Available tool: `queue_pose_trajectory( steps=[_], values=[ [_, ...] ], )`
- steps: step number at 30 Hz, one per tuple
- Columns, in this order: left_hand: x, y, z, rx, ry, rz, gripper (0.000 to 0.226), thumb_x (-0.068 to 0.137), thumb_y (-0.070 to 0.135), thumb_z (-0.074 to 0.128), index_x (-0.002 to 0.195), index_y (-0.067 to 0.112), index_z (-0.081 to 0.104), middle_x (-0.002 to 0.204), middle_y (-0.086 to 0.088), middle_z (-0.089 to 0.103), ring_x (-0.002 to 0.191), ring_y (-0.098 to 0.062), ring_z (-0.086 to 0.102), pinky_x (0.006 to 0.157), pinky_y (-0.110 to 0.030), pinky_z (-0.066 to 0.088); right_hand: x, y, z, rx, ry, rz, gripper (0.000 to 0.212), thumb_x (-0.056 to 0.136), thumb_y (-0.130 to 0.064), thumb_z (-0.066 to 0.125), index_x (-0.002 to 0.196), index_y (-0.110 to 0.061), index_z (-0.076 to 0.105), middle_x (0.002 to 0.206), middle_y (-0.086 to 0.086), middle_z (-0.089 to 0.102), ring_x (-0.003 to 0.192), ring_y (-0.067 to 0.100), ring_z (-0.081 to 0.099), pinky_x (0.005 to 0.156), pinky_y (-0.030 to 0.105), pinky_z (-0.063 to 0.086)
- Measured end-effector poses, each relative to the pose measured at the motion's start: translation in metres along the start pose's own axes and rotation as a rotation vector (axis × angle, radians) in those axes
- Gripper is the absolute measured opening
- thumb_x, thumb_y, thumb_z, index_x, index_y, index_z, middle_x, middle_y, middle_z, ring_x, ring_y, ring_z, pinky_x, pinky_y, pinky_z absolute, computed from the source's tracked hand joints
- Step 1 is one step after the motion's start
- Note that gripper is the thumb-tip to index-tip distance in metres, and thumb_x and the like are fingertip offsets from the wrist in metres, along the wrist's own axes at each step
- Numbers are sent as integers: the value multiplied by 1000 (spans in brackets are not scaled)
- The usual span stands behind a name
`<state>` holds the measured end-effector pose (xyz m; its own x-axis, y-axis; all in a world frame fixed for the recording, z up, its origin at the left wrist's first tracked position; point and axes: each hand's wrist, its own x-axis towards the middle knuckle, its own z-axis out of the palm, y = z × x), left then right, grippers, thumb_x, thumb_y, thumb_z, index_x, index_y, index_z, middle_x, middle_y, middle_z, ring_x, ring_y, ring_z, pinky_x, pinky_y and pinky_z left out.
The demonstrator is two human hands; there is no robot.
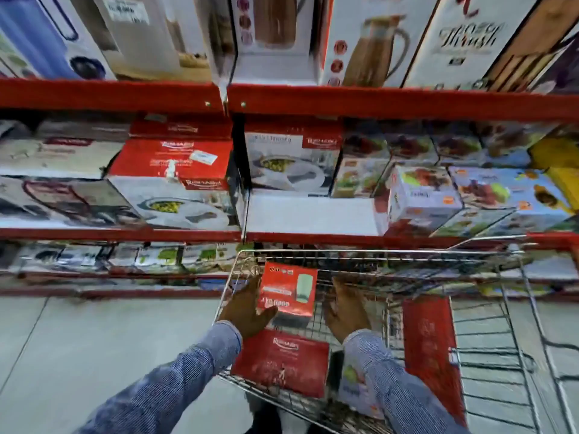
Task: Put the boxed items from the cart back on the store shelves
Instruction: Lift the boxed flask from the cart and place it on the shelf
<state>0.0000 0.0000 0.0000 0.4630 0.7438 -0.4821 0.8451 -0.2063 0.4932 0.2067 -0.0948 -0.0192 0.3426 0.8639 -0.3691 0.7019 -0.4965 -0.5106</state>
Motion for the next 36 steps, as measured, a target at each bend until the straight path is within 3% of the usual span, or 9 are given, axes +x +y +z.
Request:
queue_pose_trajectory(
  steps=[3,7,9,13,15,17,21,24,36],
  values=[
    [28,-12,19,-181,-58,-231,77,88,43,63,147,7,31,152,-13,42,139,-29,43,112,-30,32,12,4,29,201,-89,183,58,94,-32,49,147,-12,33,135,14,58,118,30,58,96,35,48],
    [82,-63,67,-482,-54,-401,88,47,69,74,120,21,61,121,-5,69,112,-27,63,105,-42,47,31,8,54,402,-223,374,58,93,-43,45,143,-15,40,145,9,48,130,26,49,104,30,37],
    [94,-72,75,-586,-65,-429,73,54,60,82,112,17,68,112,-6,72,107,-26,66,103,-42,48,41,11,62,416,-273,404,58,90,-48,40,137,-15,47,146,6,47,130,25,47,107,32,34],
    [102,-75,80,-620,-101,-444,47,58,41,78,98,17,75,98,-3,77,99,-26,69,103,-40,48,50,8,63,515,-287,434,37,95,-25,40,122,-7,59,135,16,56,103,14,48,90,20,40],
    [100,-71,76,-586,-115,-429,39,52,39,72,85,18,72,89,-1,76,97,-27,68,98,-36,50,49,8,65,556,-256,429,32,96,-17,40,121,-15,61,133,11,59,101,13,48,87,16,44],
    [82,-45,57,-582,-101,-388,12,70,22,71,80,20,64,79,-1,68,91,-25,66,81,-21,49,45,4,66,644,-194,457,28,91,-23,43,107,-36,63,127,5,64,103,20,57,98,37,49],
    [60,-24,39,-643,-72,-346,23,83,0,59,68,17,57,67,2,62,73,-15,61,62,-15,44,37,8,60,709,-98,432,36,81,-41,46,112,-51,61,121,-10,67,108,20,60,98,46,47],
    [41,-19,22,-683,3,-297,12,71,14,65,66,25,67,61,11,69,77,-26,62,78,-33,49,16,-9,30,748,-21,383,40,80,-45,49,118,-50,59,124,-13,65,114,17,58,89,37,47],
    [-59,65,-109,-848,446,252,30,67,19,71,91,37,75,84,6,78,74,-5,73,61,-20,58,-47,-97,-126,915,390,-114,42,77,-27,48,115,-31,67,105,-20,71,90,-8,66,67,10,52]
  ],
)
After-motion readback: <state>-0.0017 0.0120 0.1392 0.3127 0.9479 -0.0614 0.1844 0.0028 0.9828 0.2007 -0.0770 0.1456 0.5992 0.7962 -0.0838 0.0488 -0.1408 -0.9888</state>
